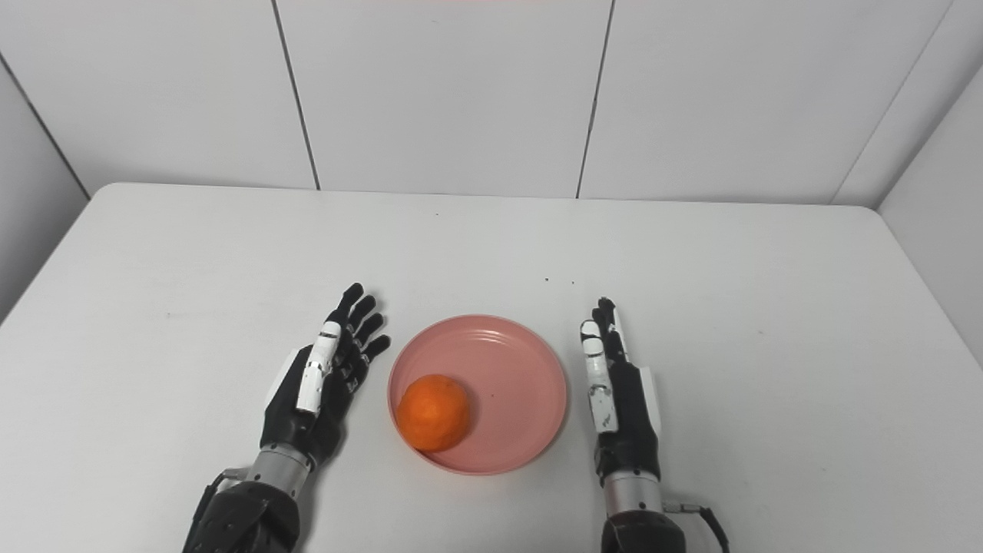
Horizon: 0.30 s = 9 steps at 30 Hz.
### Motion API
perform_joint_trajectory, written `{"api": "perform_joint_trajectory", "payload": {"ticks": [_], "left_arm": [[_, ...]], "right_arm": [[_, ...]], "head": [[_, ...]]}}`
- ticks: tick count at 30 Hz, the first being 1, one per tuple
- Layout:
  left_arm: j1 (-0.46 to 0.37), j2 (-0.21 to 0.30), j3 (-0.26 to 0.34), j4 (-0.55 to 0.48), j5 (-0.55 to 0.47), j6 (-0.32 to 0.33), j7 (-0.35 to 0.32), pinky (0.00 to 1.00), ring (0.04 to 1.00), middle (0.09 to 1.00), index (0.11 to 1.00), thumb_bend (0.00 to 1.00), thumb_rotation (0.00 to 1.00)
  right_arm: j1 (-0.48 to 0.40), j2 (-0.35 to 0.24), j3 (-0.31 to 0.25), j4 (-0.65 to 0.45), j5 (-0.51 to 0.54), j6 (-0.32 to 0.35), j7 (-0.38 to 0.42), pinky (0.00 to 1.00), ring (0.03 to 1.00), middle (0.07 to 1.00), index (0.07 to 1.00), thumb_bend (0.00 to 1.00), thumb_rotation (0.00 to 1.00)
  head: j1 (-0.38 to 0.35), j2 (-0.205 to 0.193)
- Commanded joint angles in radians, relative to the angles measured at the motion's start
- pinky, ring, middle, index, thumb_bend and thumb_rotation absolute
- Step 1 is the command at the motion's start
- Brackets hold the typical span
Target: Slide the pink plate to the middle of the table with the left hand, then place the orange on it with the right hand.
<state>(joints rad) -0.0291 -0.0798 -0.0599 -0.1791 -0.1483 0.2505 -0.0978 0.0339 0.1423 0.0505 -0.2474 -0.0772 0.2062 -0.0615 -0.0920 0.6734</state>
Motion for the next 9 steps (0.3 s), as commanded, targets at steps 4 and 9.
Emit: {"api": "perform_joint_trajectory", "payload": {"ticks": [4,9], "left_arm": [[0.0,0.003,-0.001,-0.012,0.007,-0.019,0.005,0.99,0.982,0.999,0.995,0.38,1.0],[0.001,0.0,0.0,-0.017,0.005,-0.016,0.008,0.99,0.984,1.0,0.996,0.38,1.0]], "right_arm": [[-0.005,0.018,0.001,0.001,0.012,-0.063,-0.011,0.97,0.963,0.978,0.983,0.23,1.0],[-0.004,0.018,0.003,0.0,0.003,-0.063,-0.013,0.96,0.957,0.974,0.979,0.23,1.0]], "head": [[0.002,0.001],[0.002,0.002]]}}
